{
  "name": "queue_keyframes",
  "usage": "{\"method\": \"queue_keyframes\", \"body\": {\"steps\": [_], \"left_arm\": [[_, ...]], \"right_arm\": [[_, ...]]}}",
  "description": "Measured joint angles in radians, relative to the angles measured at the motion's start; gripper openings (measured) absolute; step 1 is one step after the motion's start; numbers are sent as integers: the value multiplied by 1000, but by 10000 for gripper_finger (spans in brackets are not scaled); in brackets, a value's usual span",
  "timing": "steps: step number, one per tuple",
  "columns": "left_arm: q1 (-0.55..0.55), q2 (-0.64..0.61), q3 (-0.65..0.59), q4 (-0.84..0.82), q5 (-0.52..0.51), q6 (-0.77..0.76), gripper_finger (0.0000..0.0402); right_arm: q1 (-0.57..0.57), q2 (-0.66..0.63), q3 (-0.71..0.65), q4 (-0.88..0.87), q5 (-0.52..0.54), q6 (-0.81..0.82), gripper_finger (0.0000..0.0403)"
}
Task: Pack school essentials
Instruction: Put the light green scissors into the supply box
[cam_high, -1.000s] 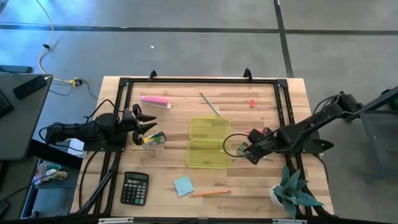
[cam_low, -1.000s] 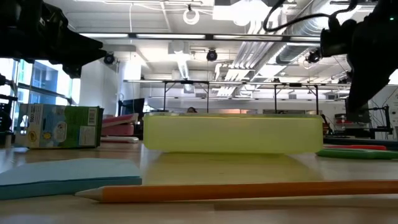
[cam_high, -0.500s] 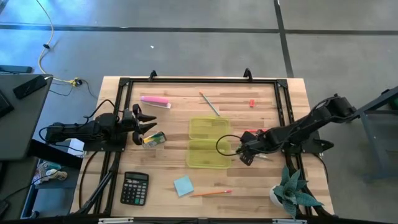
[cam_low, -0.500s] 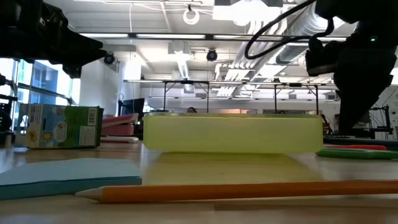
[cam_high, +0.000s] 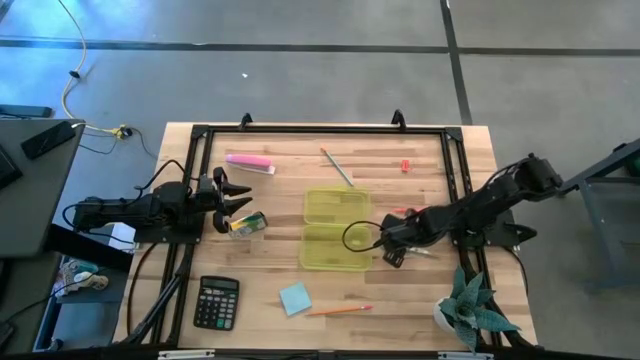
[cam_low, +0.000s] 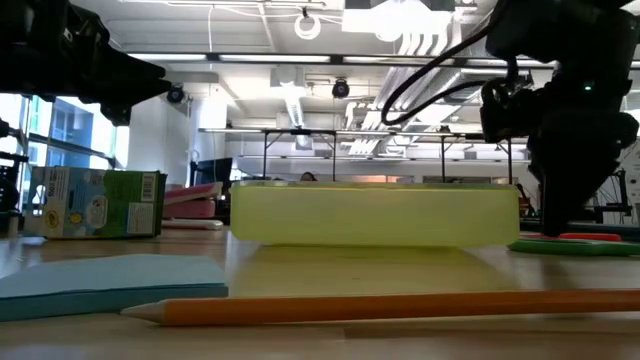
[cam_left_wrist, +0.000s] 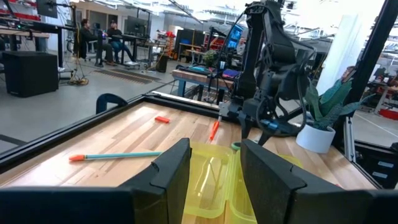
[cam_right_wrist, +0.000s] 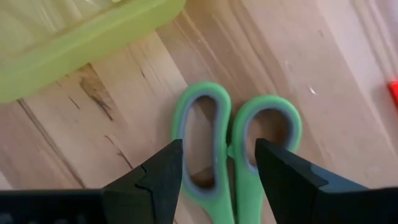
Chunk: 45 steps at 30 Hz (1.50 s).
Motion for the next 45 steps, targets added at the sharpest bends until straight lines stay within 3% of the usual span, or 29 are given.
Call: {"method": "queue_keyframes", "body": {"steps": [45], "left_arm": [[0,0,0,0,0,1,131]], "right_arm": [[-72,43,-3,-47,-14,-20,192]]}}
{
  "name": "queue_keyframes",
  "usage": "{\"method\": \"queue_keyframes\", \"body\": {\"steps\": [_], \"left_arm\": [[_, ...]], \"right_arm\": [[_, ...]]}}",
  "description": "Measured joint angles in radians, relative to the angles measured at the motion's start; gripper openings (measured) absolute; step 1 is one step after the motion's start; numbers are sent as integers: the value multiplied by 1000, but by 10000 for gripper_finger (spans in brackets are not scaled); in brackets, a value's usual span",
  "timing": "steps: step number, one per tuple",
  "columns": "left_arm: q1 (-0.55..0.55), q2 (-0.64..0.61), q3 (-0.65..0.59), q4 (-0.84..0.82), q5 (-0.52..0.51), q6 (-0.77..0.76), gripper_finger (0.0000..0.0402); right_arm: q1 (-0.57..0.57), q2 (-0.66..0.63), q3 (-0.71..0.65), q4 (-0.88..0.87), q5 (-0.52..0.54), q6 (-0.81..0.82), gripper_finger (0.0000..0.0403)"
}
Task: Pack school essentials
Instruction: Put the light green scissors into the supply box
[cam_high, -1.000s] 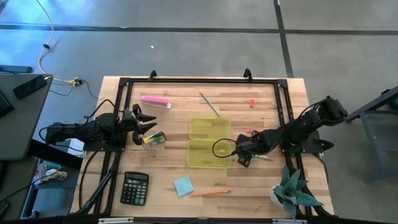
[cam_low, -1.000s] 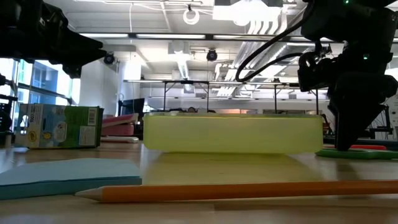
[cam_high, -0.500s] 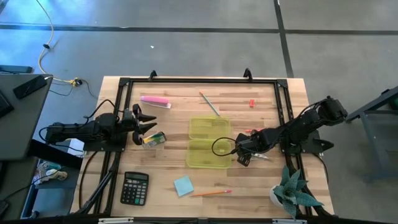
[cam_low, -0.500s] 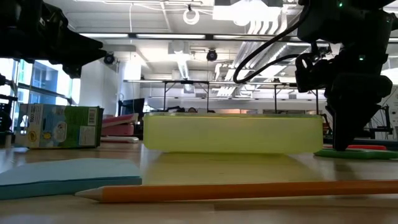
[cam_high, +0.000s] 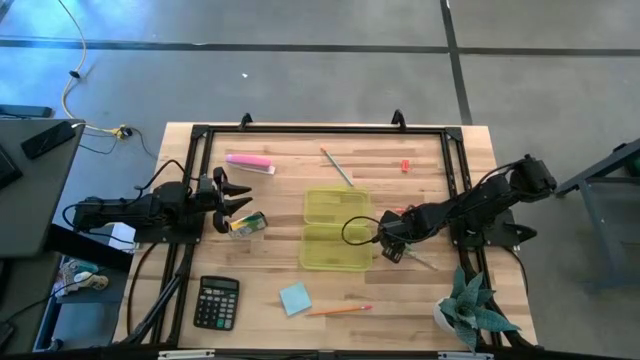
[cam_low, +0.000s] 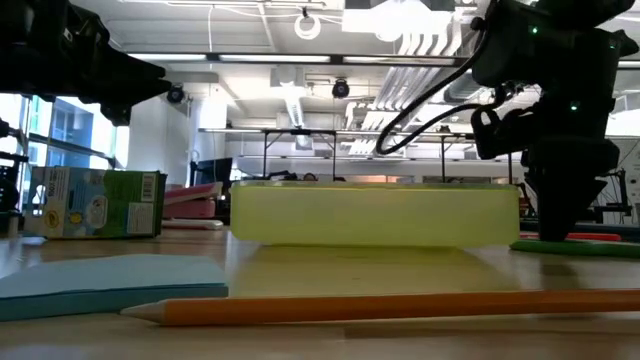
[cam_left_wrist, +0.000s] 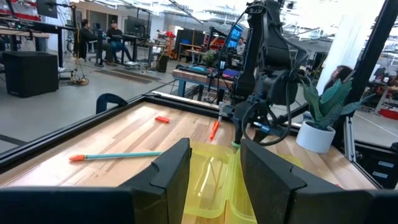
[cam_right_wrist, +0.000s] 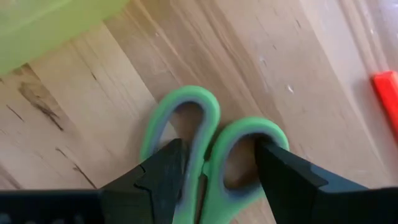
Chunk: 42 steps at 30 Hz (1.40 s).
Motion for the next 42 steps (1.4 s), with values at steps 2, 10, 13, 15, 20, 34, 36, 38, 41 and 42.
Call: {"method": "queue_keyframes", "body": {"steps": [2,10,13,15,20,34,36,38,41,42], "left_arm": [[0,0,0,0,0,0,131],[0,0,0,0,0,-1,131],[0,0,0,0,0,0,131],[0,0,0,0,0,-2,131],[0,0,0,0,0,-2,131],[0,0,0,0,0,-1,131],[0,0,0,0,0,-2,131],[0,0,0,0,0,-1,131],[0,0,0,0,0,-1,131],[0,0,0,0,0,-1,131]], "right_arm": [[-1,0,0,0,-4,0,192],[0,0,0,3,-8,2,145],[0,-1,0,3,-6,0,104],[0,-2,0,2,-1,0,79],[1,-3,2,0,7,-13,49],[1,-48,0,3,16,-26,61],[5,-75,0,1,19,-26,61],[15,-105,0,3,23,-26,61],[34,-155,0,2,38,-26,60],[38,-174,0,3,45,-26,60]]}}
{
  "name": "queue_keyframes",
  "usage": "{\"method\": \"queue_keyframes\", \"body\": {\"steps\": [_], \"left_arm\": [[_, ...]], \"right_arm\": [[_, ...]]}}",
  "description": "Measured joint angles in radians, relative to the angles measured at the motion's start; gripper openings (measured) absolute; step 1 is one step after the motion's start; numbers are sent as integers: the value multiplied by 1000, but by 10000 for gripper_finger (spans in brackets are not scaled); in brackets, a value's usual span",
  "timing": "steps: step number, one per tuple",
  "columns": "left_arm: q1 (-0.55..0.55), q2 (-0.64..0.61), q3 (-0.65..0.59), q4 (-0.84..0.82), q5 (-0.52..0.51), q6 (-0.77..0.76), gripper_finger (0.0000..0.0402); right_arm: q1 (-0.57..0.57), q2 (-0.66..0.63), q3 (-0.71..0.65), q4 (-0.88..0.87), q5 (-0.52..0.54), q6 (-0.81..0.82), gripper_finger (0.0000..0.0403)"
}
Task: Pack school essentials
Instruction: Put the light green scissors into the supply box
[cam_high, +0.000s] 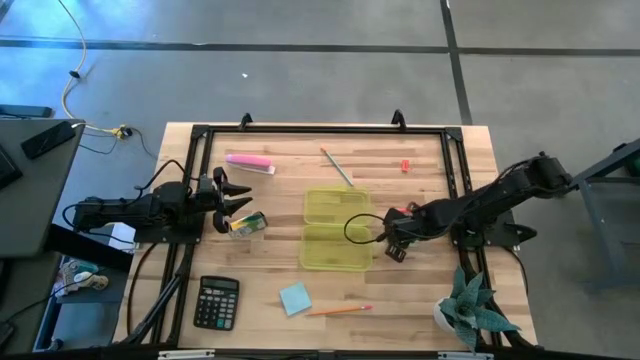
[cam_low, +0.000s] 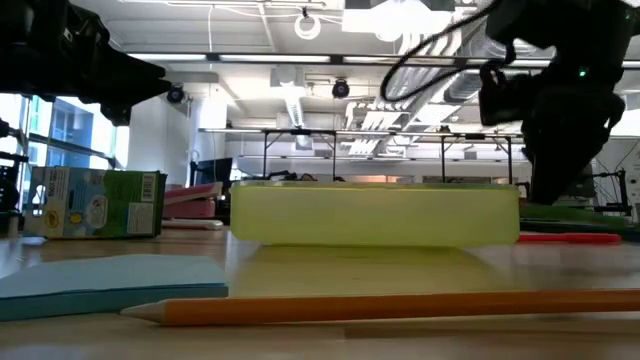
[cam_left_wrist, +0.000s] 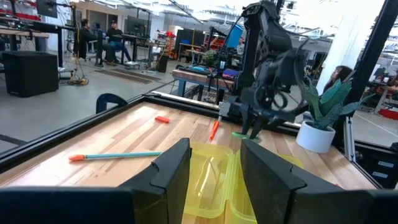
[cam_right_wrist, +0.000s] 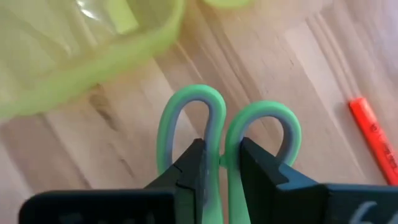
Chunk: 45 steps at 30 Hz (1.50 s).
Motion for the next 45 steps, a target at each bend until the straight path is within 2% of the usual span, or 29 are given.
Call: {"method": "queue_keyframes", "body": {"steps": [7,13,16,20,25,35,45], "left_arm": [[0,0,0,0,0,-1,131],[0,0,0,0,0,-1,131],[0,0,0,0,0,0,131],[0,0,0,0,0,0,131],[0,0,0,0,0,-1,131],[0,0,0,0,1,-2,131],[0,0,0,0,1,-1,131]], "right_arm": [[29,-87,93,0,92,-76,60],[44,-77,273,21,191,-279,60],[44,-53,340,94,218,-410,60],[41,2,377,294,189,-609,60],[35,108,377,481,63,-775,60],[-17,322,375,515,-28,-722,60],[-54,406,375,541,-92,-652,60]]}}
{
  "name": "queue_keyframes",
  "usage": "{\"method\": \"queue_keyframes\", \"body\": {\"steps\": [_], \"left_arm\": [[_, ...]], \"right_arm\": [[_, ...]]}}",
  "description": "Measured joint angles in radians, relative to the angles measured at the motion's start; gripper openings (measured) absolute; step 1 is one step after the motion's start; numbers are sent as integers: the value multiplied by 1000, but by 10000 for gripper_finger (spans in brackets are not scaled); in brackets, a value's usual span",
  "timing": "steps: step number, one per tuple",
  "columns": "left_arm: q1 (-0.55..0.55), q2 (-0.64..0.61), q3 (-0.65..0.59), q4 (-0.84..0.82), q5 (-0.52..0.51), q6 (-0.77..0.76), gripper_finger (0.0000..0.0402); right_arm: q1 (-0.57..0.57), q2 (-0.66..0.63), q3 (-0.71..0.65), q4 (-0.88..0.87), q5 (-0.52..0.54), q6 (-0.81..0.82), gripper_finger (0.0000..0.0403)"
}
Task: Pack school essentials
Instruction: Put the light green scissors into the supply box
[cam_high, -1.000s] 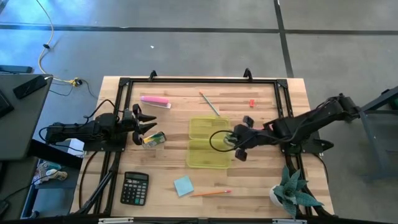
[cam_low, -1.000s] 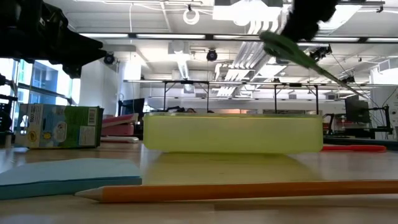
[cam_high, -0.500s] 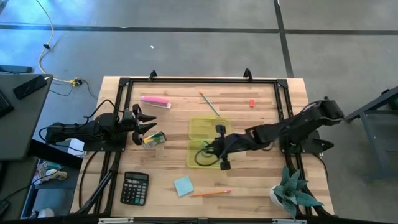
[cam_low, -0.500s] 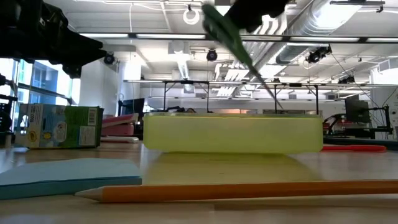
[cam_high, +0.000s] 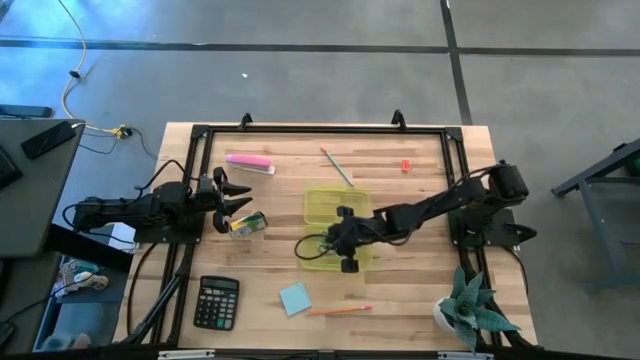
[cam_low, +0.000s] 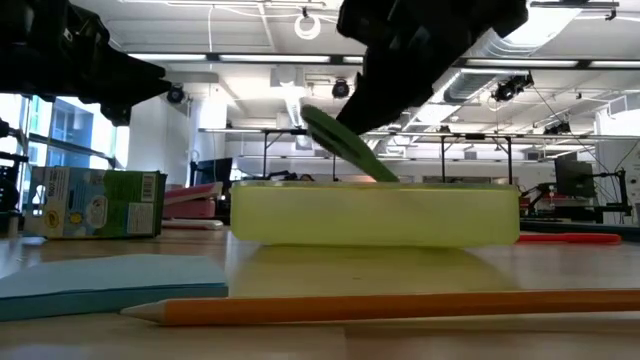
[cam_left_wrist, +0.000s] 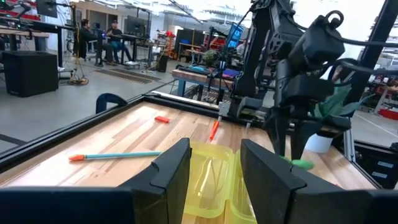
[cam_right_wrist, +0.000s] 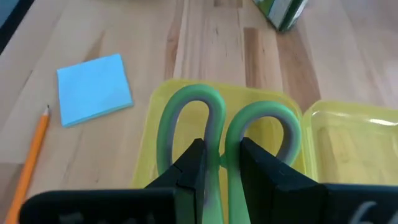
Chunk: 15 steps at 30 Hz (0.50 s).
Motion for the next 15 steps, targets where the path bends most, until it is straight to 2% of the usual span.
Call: {"method": "queue_keyframes", "body": {"steps": [6,15], "left_arm": [[0,0,0,0,0,1,131],[0,0,0,0,0,0,131]], "right_arm": [[-4,10,0,1,-10,-2,70],[-6,10,0,-1,16,-1,140]]}}
